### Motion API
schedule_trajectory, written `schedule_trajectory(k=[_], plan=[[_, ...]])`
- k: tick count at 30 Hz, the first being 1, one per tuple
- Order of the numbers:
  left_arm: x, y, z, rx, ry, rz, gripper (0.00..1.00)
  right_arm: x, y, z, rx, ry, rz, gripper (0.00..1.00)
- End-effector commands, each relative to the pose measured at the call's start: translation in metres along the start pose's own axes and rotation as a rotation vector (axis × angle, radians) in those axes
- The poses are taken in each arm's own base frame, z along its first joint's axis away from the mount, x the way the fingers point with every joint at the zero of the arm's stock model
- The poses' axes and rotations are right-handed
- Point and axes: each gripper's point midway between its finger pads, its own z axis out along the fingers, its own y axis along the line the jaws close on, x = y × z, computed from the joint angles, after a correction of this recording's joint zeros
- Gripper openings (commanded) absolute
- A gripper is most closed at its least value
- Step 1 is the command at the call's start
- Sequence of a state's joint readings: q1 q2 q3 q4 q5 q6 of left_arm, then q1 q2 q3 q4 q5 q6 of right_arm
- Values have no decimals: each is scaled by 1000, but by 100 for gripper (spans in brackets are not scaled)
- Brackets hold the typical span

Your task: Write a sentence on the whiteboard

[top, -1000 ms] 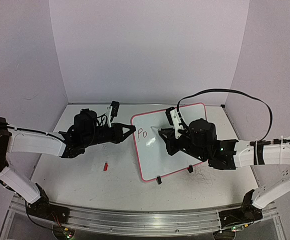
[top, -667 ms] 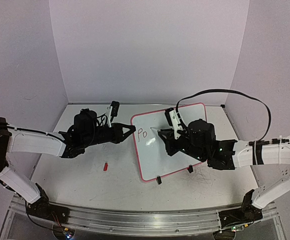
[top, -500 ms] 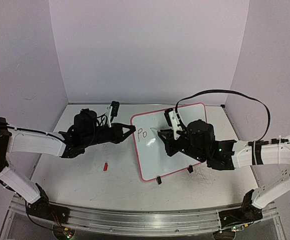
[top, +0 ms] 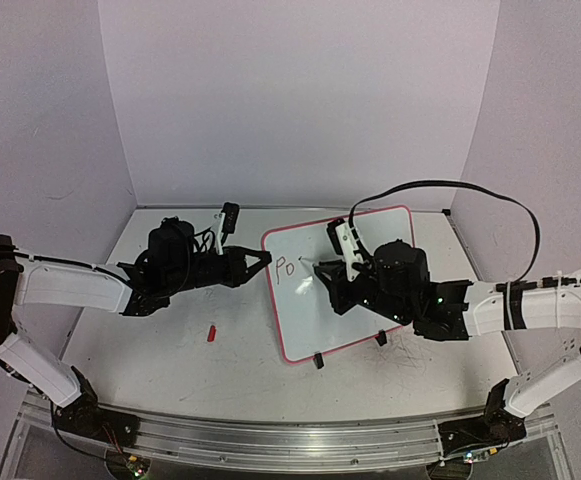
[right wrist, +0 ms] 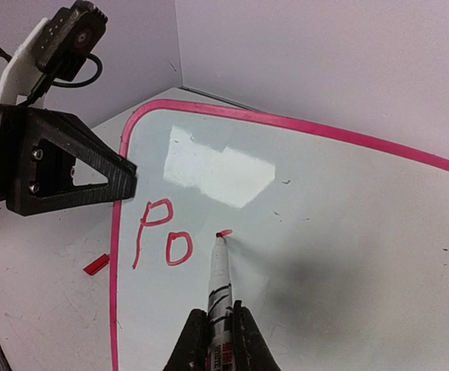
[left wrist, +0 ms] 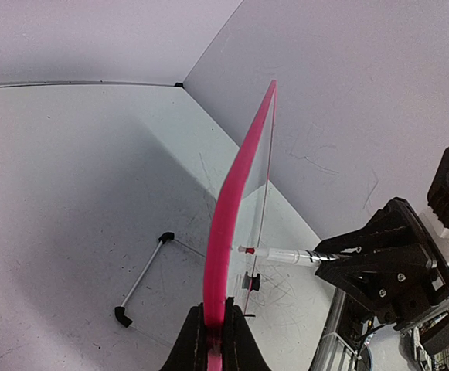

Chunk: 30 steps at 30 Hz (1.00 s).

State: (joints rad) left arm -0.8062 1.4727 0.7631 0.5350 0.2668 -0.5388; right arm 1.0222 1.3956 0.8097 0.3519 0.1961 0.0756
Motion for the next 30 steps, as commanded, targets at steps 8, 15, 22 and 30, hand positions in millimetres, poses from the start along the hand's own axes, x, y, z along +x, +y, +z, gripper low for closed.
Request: schedule_trajectory(k=[8,15,22,30], plan=[[-25,-13,-7,25,-73,48,0,8,5,0,-27,22,0,0],[-25,-13,-7,24,-74,47,0,10,5,-1,-24,28,-3,0],[-25,-12,-8,22,-73,47,0,13,4,-1,-20,42,-6,0],[-25,-12,-8,22,-74,49,0,15,-5,-6,25,38,6,0]])
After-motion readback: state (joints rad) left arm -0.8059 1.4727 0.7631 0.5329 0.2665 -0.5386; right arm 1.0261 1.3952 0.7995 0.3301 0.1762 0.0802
